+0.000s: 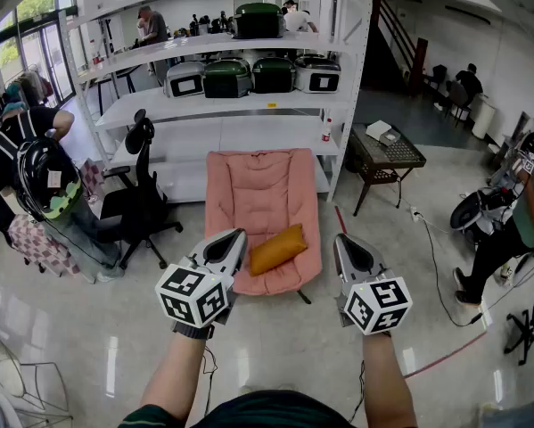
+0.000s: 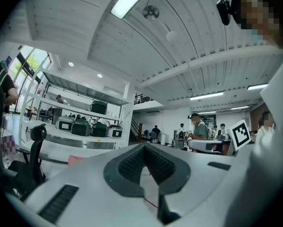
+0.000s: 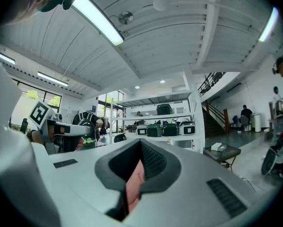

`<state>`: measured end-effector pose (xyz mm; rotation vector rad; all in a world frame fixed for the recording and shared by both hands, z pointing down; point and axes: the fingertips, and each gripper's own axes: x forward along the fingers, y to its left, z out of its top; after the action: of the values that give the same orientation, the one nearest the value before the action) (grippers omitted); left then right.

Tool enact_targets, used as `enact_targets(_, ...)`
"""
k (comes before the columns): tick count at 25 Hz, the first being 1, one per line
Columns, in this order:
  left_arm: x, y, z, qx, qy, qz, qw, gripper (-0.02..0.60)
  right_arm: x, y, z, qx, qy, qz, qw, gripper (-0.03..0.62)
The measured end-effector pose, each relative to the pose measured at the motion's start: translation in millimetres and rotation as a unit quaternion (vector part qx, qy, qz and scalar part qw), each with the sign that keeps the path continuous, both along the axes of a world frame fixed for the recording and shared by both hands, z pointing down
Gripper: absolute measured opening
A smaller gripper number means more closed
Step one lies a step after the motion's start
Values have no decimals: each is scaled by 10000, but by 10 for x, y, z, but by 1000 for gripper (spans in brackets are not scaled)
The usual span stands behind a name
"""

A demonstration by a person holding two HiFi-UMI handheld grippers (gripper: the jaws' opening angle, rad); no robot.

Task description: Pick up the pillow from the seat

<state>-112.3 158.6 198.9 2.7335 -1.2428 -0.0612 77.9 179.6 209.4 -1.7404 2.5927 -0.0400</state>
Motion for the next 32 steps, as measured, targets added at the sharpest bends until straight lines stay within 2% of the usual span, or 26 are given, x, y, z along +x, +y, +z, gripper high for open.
enact_targets(9, 90, 31, 3, -27, 35, 20, 10000, 5, 49, 33, -44, 61, 41, -19, 10000, 2)
enact_targets(18, 160, 159, 9, -23, 101, -10, 9999, 5, 264, 118, -16, -68, -712, -29, 9974, 3)
enact_targets(32, 324, 199, 106, -18, 127, -362, 9993, 5, 419, 75, 48, -54, -911, -331, 9953, 3)
